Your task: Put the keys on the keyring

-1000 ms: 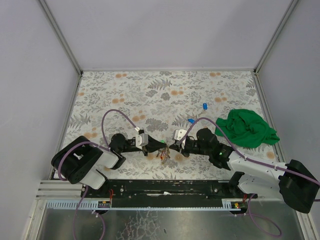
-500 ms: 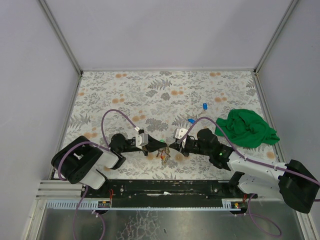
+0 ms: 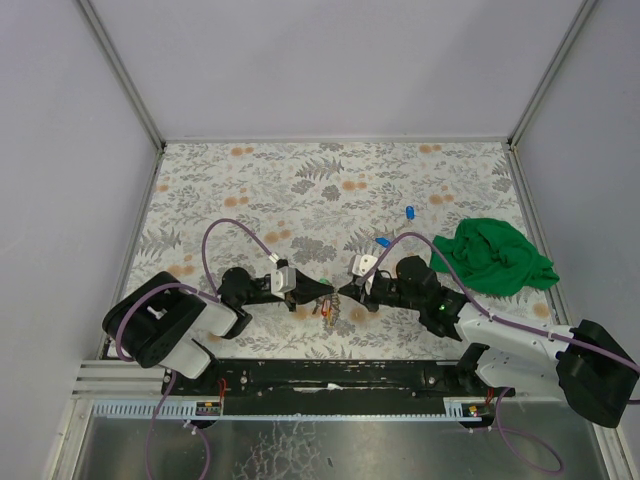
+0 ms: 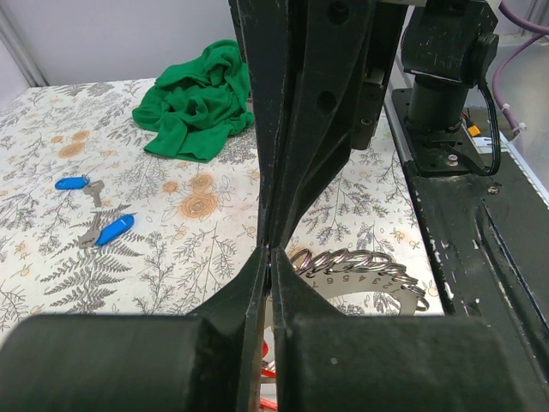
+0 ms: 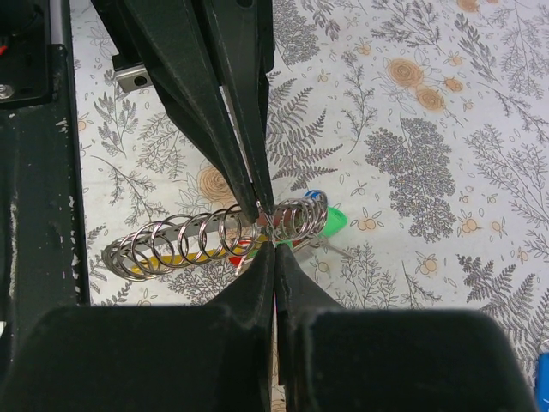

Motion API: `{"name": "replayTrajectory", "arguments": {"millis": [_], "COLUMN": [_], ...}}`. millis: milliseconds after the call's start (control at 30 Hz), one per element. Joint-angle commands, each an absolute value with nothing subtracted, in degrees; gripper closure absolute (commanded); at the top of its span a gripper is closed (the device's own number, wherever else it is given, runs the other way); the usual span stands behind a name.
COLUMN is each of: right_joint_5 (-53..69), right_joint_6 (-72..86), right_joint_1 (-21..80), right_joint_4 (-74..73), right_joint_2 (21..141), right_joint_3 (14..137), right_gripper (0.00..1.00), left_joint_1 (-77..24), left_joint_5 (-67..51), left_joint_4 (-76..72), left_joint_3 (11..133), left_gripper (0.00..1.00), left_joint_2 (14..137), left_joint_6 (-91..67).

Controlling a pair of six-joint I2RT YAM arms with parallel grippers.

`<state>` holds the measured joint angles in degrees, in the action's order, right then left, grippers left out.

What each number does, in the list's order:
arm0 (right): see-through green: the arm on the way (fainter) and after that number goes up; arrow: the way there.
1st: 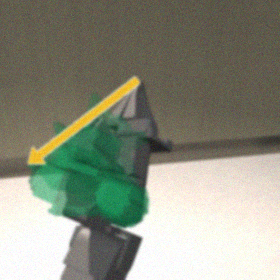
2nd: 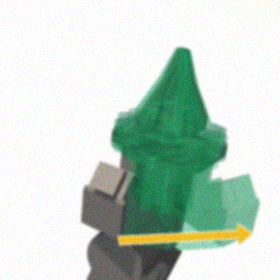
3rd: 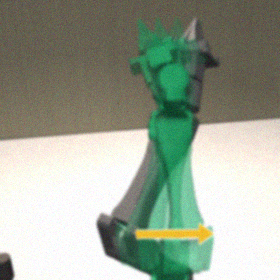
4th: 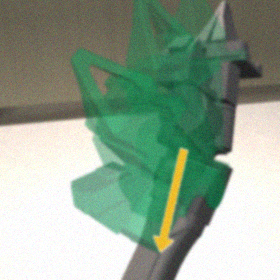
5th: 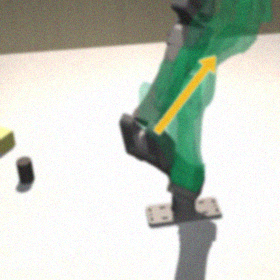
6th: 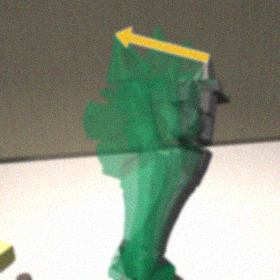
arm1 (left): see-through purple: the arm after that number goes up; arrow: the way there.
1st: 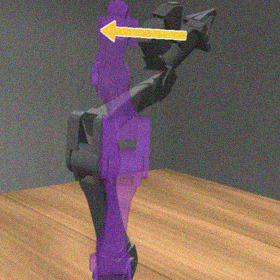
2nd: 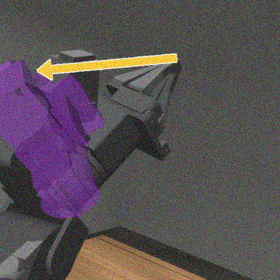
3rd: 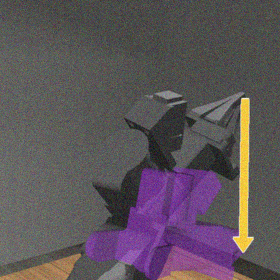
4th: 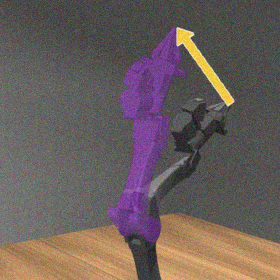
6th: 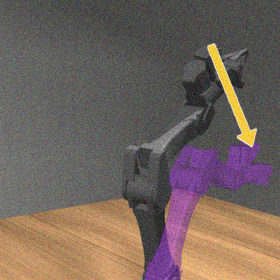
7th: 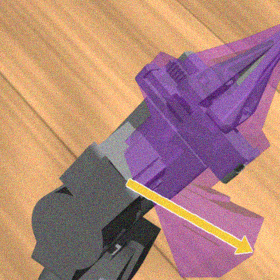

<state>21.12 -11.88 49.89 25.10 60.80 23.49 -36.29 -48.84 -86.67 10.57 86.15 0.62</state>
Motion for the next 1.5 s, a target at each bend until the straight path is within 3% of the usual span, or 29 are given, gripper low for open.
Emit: {"name": "replayTrajectory", "arguments": {"millis": [0, 1000, 1467], "right_joint_5": [23.63, 29.35, 29.88], "right_joint_6": [-10.99, -13.7, -16.35], "right_joint_1": [48.91, 48.29, 48.34], "right_joint_4": [34.81, 33.41, 30.29], "right_joint_2": [58.68, 58.83, 59.72], "right_joint_3": [25.16, 28.37, 27.5], "right_gripper": [1.0, 1.0, 1.0], "left_joint_1": [-37.35, -37.33, -37.44], "left_joint_5": [-52.17, -52.84, -45.26], "left_joint_4": [-91.76, -91.76, -91.76], "left_joint_3": [11.6, 12.46, 11.95], "left_gripper": [1.0, 1.0, 1.0], "left_joint_2": [86.57, 87.95, 86.3], "left_joint_6": [-0.02, -0.66, -2.97]}}
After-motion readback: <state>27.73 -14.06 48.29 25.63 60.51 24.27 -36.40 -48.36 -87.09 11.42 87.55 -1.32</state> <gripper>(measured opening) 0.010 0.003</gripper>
